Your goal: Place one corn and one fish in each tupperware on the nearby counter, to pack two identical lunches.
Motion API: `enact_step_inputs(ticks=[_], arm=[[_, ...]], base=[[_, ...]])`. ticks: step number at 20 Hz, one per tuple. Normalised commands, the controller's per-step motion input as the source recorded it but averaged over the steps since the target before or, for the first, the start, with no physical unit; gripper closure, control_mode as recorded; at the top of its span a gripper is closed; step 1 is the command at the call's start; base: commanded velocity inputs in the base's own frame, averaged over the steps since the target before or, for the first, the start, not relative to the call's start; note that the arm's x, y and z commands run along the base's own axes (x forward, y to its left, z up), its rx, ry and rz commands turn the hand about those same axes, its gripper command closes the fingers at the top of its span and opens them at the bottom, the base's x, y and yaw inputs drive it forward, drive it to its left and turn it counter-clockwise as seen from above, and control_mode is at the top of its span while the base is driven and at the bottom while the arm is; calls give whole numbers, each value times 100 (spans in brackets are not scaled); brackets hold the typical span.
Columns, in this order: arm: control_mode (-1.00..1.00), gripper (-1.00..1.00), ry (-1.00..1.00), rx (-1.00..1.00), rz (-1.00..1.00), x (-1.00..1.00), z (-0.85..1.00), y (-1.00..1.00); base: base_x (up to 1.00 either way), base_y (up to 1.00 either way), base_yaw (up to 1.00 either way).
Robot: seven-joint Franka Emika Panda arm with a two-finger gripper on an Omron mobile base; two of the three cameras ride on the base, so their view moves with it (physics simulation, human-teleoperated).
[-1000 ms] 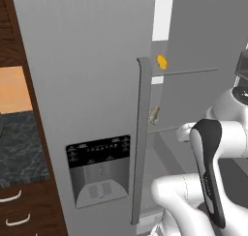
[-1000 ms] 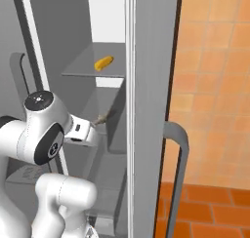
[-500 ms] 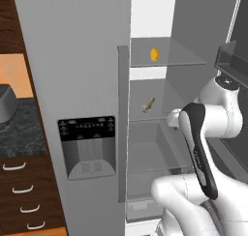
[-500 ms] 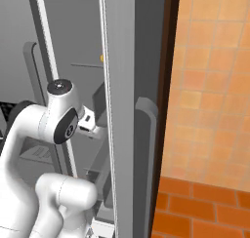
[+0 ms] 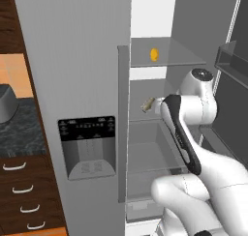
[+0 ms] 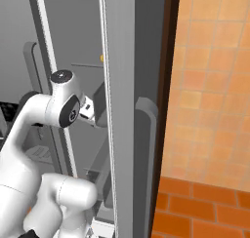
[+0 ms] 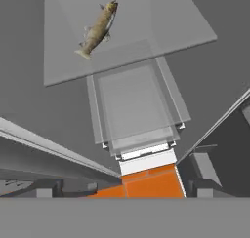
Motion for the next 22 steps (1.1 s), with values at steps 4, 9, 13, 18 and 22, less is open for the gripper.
enact_step_inputs(ticks=[4,9,13,18,22], arm=[[-100,-100,0,3,-6,84,-4,0],[-100,-100,-2,6,-7,70,-9,0],[-100,-100,0,0,-2,79,-29,-1],[-100,-100,3,0,0,85,-29,-5],[-100,-100,3,0,0,73,-19,-4]], base=[[0,0,0],[0,0,0],[0,0,0],[0,0,0],[0,0,0]])
